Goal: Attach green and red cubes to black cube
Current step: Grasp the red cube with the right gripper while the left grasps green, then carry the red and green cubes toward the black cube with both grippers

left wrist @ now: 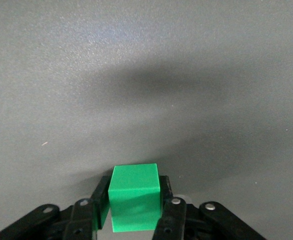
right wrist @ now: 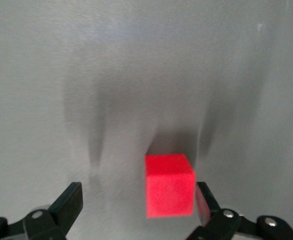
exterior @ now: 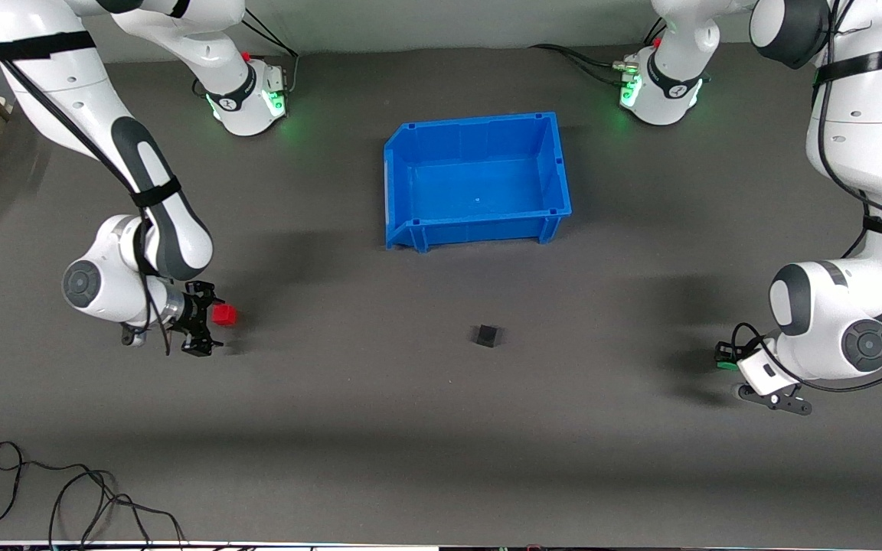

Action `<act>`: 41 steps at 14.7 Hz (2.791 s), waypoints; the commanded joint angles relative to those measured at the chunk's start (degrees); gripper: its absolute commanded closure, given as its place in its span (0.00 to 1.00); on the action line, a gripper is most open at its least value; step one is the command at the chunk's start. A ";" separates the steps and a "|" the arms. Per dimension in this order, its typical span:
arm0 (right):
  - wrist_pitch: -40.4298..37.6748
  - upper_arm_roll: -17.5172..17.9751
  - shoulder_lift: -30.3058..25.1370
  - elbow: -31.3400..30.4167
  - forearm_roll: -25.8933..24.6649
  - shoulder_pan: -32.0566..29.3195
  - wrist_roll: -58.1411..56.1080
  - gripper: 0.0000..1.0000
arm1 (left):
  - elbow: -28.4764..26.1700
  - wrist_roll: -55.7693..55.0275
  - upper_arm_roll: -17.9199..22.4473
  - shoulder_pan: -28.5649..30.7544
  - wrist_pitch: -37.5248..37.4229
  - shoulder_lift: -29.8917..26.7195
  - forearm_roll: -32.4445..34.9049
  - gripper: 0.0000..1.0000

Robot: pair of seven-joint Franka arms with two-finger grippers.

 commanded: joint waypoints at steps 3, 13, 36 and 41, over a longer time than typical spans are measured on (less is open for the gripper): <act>1.09 -0.37 -0.58 -1.73 1.39 -0.19 -4.60 0.00 | 1.43 -6.89 -0.17 -0.72 -1.69 -0.76 -3.59 1.00; 1.09 -0.37 -0.93 -1.38 4.20 0.25 -4.77 1.00 | 6.97 -73.58 -0.43 -9.43 -6.44 -1.46 -7.20 1.00; -18.78 -0.28 7.40 32.97 6.49 25.72 27.90 1.00 | 3.91 -130.78 -1.31 -27.69 -5.05 -1.47 -4.94 1.00; -16.41 -0.28 17.15 42.38 5.88 30.22 36.52 1.00 | -0.16 -131.21 -1.49 -31.13 3.66 -1.29 -2.90 1.00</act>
